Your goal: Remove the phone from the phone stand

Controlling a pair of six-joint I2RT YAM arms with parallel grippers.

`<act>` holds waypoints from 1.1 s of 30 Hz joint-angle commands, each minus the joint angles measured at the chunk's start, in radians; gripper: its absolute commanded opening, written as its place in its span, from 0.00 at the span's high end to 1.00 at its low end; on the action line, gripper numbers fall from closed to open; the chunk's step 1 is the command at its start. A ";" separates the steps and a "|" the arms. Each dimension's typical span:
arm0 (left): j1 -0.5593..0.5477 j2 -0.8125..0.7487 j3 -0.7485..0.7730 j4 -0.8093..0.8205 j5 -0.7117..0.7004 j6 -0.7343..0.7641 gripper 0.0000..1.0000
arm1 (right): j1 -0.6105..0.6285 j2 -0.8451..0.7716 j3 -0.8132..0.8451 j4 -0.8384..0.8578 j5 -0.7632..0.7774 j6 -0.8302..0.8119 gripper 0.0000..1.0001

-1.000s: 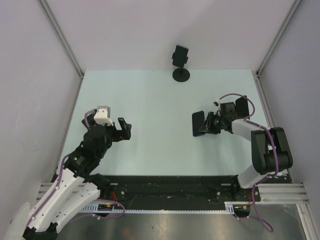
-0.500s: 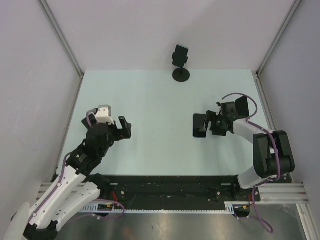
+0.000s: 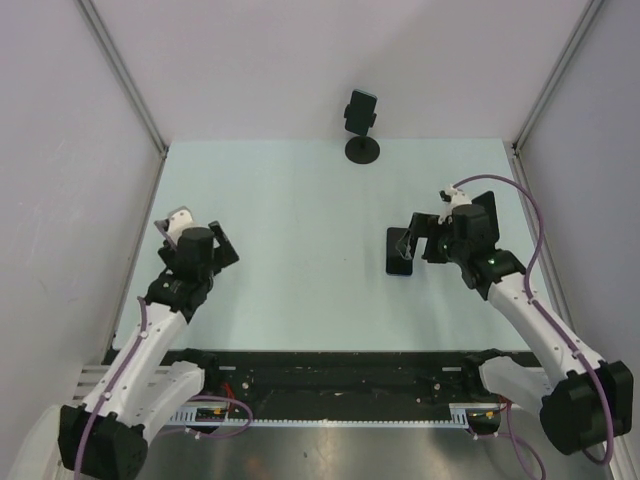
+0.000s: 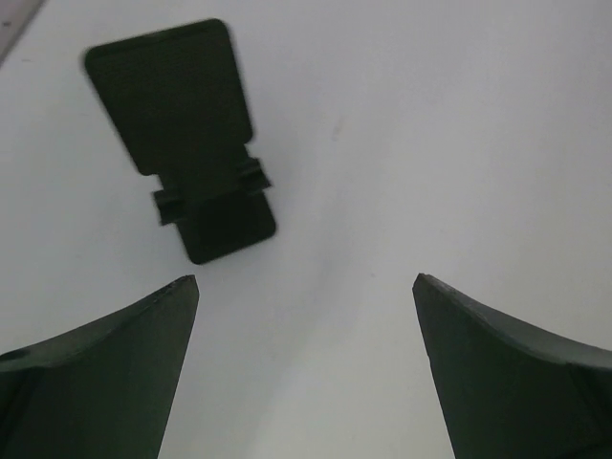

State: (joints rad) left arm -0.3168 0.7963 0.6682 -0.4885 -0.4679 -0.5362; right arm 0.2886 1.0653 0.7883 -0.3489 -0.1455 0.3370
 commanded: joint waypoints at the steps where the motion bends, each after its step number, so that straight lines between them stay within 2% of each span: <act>1: 0.139 0.043 -0.007 -0.022 -0.058 -0.030 0.00 | 0.030 -0.083 0.032 -0.061 0.015 -0.027 0.00; 5: 0.240 0.122 0.013 0.005 -0.071 -0.021 0.00 | 0.061 -0.145 0.031 -0.078 -0.032 -0.033 0.00; 10: 0.367 0.221 0.034 0.097 -0.005 -0.008 0.00 | 0.136 -0.169 0.031 -0.055 -0.055 -0.027 0.00; 15: 0.389 0.326 0.090 0.126 0.001 0.008 0.00 | 0.173 -0.173 0.023 -0.032 -0.062 -0.026 0.00; 20: 0.389 0.360 0.105 0.180 0.032 0.021 0.00 | 0.173 -0.176 0.011 -0.004 -0.029 -0.030 0.00; 25: 0.392 0.396 0.103 0.197 -0.006 0.009 0.00 | 0.173 -0.159 0.014 0.008 -0.026 -0.027 0.00; 31: 0.418 0.489 0.129 0.222 0.009 0.013 0.00 | 0.175 -0.114 0.015 0.031 -0.013 -0.038 0.00; 33: 0.420 0.512 0.149 0.228 0.012 0.022 0.05 | 0.173 -0.113 0.015 0.037 -0.006 -0.033 0.00</act>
State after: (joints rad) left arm 0.0887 1.2762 0.7517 -0.3099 -0.4492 -0.5232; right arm 0.4591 0.9512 0.7887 -0.3622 -0.1761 0.3122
